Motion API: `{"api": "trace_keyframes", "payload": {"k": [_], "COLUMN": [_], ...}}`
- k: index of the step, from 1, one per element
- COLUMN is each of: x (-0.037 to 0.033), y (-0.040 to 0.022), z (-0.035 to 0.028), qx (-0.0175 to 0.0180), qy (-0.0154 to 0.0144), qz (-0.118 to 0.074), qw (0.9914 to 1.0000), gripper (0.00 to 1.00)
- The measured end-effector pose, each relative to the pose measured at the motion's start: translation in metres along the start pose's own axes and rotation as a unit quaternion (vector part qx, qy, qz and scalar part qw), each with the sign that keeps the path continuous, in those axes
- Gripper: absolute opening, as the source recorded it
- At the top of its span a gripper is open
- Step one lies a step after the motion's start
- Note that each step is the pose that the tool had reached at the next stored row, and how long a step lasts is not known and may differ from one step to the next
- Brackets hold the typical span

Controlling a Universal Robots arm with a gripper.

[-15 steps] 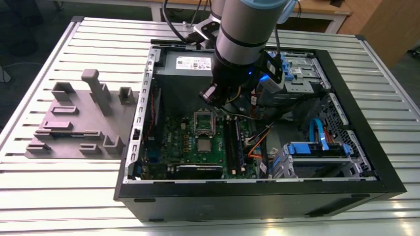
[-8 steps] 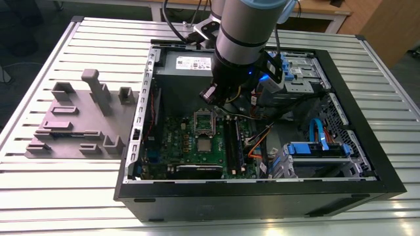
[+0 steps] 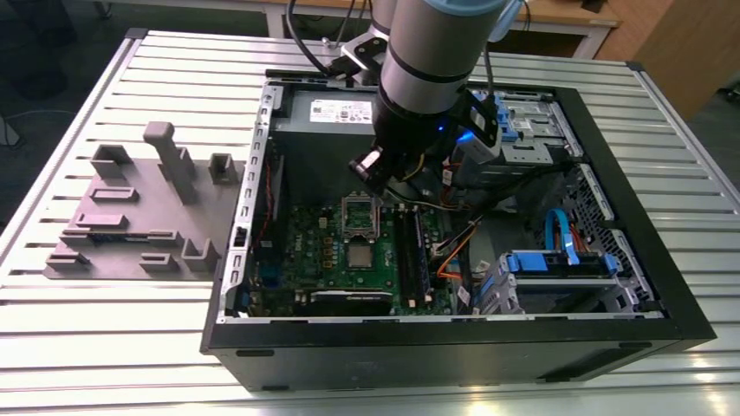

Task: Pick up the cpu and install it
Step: 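Close the cpu cover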

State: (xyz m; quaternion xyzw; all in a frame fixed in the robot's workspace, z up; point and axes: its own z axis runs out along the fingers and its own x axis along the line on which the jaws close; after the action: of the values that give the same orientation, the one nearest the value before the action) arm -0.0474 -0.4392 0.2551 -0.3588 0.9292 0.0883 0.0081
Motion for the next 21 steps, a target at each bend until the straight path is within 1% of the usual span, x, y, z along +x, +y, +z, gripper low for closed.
{"api": "trace_keyframes", "payload": {"k": [1, 2, 3, 4, 5, 8, 10, 11, 12, 13, 15, 16, 18, 19, 20, 21], "x": [0.0000, 0.0000, 0.0000, 0.0000, 0.0000, 0.0000, 0.0000, 0.0000, 0.0000, 0.0000, 0.0000, 0.0000, 0.0000, 0.0000, 0.0000, 0.0000], "y": [0.0000, 0.0000, 0.0000, 0.0000, 0.0000, 0.0000, 0.0000, 0.0000, 0.0000, 0.0000, 0.0001, 0.0001, 0.0001, 0.0001, 0.0001, 0.0001], "z": [0.0000, 0.0000, -0.0001, -0.0001, -0.0001, -0.0002, -0.0002, -0.0003, -0.0003, -0.0003, -0.0004, -0.0004, -0.0004, -0.0005, -0.0005, -0.0005], "qx": [0.0000, 0.0000, 0.0000, 0.0000, 0.0000, 0.0000, 0.0000, 0.0000, 0.0000, 0.0000, 0.0000, 0.0000, 0.0000, 0.0000, 0.0000, 0.0000], "qy": [0.0000, 0.0000, 0.0000, 0.0000, 0.0000, 0.0000, 0.0000, 0.0000, 0.0000, 0.0000, 0.0000, 0.0000, 0.0000, 0.0000, 0.0000, 0.0000], "qz": [0.000, 0.000, 0.000, 0.000, 0.000, 0.000, 0.000, 0.000, 0.000, 0.000, 0.000, 0.000, 0.000, 0.000, 0.000, 0.000], "qw": [1.00000, 1.00000, 1.00000, 1.00000, 1.00000, 1.00000, 1.00000, 1.00000, 1.00000, 1.00000, 1.00000, 1.00000, 1.00000, 1.00000, 1.00000, 1.00000], "gripper": [0.48, 0.48, 0.54, 0.54, 0.60, 0.59, 0.47, 0.47, 0.41, 0.41, 0.29, 0.29, 0.17, 0.17, 0.11, 0.10]}}
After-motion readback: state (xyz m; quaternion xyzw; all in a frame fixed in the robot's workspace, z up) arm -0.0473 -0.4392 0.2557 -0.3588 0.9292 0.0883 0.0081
